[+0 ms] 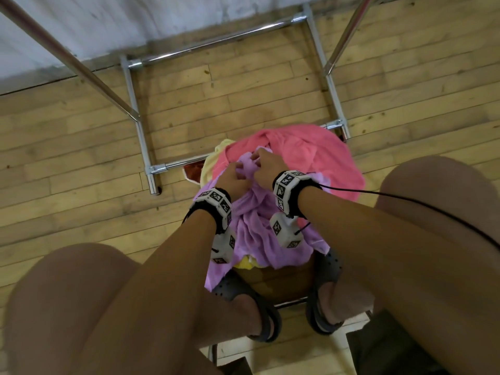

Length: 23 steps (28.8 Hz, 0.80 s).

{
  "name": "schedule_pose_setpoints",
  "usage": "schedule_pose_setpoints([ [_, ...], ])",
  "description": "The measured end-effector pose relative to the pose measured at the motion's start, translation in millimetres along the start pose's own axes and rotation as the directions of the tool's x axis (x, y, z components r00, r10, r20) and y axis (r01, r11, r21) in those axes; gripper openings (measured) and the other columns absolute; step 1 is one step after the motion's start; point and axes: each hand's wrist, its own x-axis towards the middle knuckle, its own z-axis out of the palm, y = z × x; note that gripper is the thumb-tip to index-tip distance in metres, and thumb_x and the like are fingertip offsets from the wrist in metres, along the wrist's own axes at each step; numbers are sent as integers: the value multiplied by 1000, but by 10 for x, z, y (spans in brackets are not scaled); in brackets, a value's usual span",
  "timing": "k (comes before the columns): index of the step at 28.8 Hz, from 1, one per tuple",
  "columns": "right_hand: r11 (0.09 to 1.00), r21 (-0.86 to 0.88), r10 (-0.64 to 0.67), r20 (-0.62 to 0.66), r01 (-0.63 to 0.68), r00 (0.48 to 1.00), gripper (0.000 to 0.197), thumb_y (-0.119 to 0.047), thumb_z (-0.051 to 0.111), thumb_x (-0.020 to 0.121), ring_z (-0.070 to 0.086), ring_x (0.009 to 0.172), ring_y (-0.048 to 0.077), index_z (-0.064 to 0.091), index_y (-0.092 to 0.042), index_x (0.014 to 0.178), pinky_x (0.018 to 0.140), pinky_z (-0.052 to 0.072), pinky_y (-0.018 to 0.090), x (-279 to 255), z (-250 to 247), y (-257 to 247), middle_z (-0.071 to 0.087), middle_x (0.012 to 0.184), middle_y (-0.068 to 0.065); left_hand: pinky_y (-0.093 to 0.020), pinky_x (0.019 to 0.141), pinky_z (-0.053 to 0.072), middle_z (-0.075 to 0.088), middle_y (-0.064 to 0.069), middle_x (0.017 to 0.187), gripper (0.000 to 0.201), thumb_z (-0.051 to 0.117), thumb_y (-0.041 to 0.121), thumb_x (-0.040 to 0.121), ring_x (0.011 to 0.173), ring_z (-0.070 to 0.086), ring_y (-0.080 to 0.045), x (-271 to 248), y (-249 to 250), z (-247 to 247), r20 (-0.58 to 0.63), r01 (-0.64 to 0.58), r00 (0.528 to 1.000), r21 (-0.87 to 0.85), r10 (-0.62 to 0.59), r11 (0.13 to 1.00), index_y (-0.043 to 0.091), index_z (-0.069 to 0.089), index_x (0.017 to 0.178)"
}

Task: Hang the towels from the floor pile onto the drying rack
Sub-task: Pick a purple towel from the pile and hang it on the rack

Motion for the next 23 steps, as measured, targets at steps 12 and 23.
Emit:
schedule_pose_setpoints([
  [12,904,274,-294,-156,327,943,34,4,59,81,64,85,22,61,-8,113,64,49,18,-514,-686,-575,65,90,4,-36,70,53,63,-13,90,56,58,13,56,80,60,-21,-809,887,-610,-166,-253,964,-320,209,913,17,54,112],
  [23,889,33,-435,-257,457,863,32,-43,64,91,61,78,23,59,-13,103,67,46,29,-1274,-1346,-776,66,91,7,-29,61,42,61,-7,83,39,49,-12,70,73,55,-18,-1718,1525,-911,-266,-533,835,-172,482,829,4,59,104],
])
